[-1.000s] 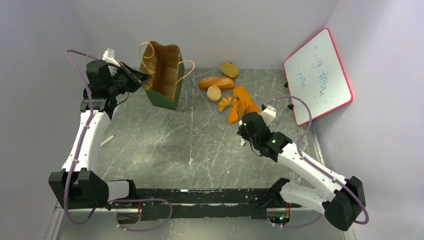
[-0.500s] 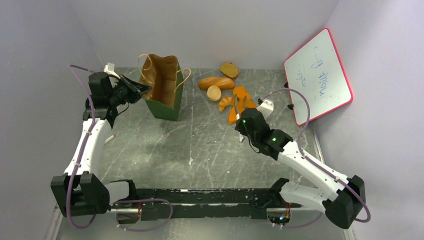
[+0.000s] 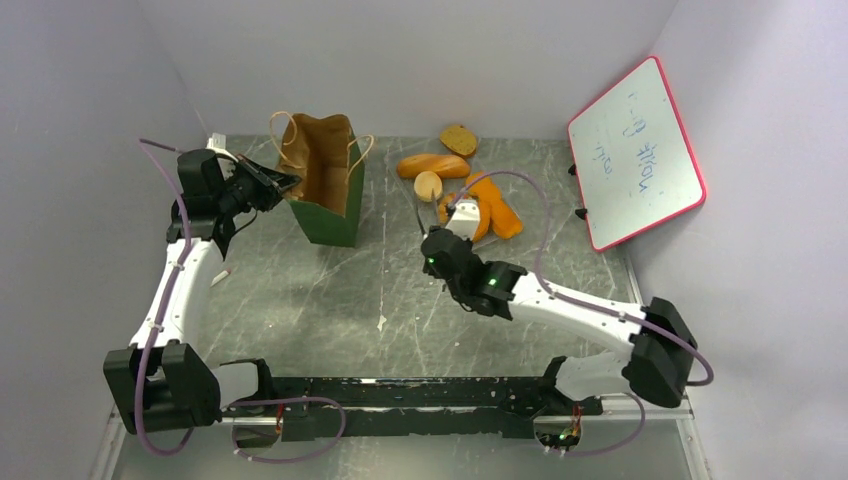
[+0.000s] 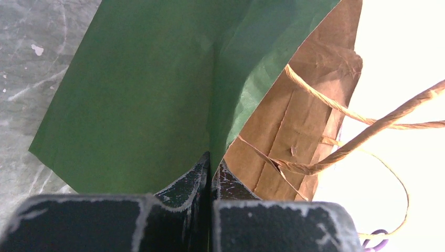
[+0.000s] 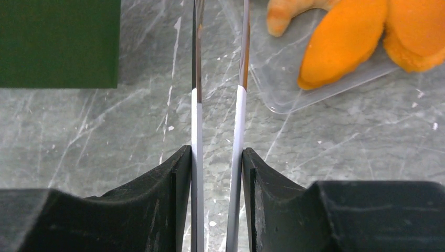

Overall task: Take the fake bread out of the paper bag
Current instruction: Adjust the paper bag at the center of the board, then place the clamp at the center of the board.

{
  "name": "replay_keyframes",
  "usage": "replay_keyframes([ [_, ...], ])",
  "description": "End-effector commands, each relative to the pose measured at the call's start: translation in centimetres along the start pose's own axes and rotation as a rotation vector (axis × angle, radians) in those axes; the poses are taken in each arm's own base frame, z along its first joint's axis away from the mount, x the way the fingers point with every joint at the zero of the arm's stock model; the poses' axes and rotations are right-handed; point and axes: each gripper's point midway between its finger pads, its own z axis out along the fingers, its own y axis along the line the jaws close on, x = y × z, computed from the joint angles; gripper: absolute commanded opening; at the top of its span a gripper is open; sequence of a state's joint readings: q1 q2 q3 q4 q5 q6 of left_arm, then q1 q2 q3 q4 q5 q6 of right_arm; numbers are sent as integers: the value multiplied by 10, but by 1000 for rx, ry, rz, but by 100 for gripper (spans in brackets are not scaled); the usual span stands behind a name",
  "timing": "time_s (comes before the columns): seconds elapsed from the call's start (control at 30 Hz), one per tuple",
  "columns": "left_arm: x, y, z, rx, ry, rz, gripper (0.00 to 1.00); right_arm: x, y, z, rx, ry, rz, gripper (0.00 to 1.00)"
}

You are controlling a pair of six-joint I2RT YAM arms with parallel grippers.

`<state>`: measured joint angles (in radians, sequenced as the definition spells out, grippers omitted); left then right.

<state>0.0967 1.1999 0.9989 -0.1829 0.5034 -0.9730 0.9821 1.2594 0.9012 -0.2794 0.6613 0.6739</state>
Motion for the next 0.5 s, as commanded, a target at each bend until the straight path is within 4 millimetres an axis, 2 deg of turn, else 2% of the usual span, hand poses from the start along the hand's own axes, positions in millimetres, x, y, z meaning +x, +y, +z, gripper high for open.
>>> replay_keyframes([
  [0.0, -7, 1, 4, 10, -21, -31, 7, -14, 29, 9, -40, -103, -16, 41],
  [0.2, -9, 10, 8, -28, -25, -69, 7, 12, 50, 29, -64, -86, -67, 40],
  [0.47, -13, 20, 11, -77, -49, -105, 9, 50, 60, 52, -63, -71, -133, 40],
])
